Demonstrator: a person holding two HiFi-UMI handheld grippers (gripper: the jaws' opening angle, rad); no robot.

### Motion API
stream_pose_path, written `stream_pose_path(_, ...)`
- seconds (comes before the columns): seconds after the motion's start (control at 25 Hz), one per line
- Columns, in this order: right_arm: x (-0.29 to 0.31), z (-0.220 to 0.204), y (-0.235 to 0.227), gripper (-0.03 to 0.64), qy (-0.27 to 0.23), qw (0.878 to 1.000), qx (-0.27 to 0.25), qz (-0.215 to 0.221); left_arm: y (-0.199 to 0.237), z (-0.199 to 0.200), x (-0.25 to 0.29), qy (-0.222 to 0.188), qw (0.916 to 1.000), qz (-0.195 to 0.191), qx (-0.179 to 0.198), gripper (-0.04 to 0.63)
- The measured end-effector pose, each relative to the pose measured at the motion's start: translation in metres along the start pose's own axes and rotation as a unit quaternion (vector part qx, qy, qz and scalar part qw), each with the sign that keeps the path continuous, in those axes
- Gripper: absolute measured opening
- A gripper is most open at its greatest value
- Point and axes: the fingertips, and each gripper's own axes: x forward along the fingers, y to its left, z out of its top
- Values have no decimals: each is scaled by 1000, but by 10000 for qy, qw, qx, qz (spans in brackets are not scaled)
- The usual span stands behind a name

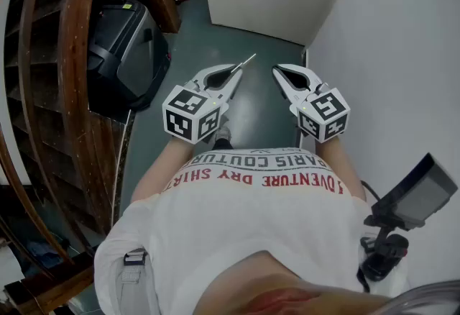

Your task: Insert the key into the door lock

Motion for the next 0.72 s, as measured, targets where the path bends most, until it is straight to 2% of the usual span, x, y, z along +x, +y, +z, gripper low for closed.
stream_pose_path(0.72,-6,6,6,2,-47,9998,3,209,-7,6,2,58,10000,-28,-26,23)
